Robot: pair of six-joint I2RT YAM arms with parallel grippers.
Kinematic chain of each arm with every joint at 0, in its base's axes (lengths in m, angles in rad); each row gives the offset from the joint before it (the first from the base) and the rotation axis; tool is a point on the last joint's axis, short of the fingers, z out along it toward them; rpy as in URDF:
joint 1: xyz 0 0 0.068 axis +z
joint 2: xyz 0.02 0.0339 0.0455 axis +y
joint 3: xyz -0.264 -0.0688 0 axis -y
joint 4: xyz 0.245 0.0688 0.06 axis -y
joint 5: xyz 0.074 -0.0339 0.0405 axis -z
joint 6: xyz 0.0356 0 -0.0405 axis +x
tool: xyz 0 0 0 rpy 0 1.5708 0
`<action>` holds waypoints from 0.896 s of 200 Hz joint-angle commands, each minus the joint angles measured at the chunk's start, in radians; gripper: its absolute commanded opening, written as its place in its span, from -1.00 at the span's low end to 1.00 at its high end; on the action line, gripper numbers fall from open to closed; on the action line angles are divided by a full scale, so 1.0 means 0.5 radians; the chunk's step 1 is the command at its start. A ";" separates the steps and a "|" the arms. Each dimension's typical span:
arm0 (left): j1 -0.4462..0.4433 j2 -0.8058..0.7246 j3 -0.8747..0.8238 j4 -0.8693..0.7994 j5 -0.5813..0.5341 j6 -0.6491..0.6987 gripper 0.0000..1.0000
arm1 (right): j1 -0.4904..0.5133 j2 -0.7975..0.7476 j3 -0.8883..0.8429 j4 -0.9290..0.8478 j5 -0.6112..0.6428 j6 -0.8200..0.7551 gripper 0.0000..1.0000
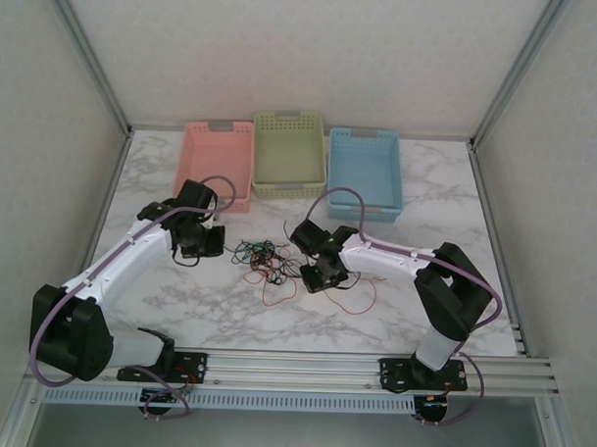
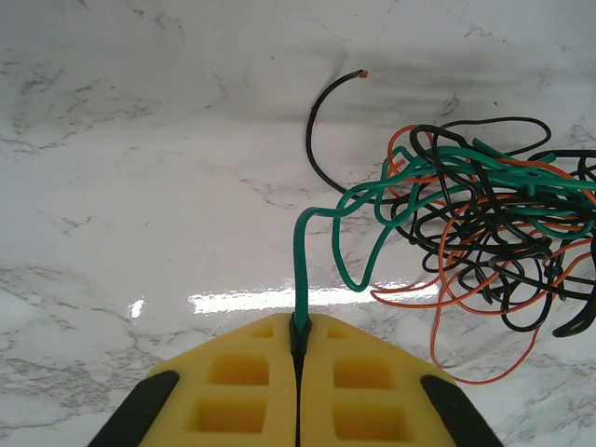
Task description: Untangle the cables
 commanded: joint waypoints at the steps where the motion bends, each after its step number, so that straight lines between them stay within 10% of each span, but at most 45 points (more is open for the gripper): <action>1: 0.001 -0.007 0.042 -0.018 -0.031 0.037 -1.00 | 0.024 0.021 0.063 -0.042 0.044 -0.003 -0.64; 25: 0.002 -0.009 0.044 -0.019 -0.033 0.037 -1.00 | 0.022 -0.008 0.049 -0.035 0.079 0.010 -1.00; 84: 0.019 -0.051 0.044 -0.023 -0.077 0.031 -1.00 | -0.069 -0.203 -0.001 -0.060 0.359 0.130 -1.00; 179: 0.368 -0.600 0.013 0.010 -0.580 -0.042 -1.00 | -1.542 -1.034 -0.728 0.042 0.202 0.387 -1.00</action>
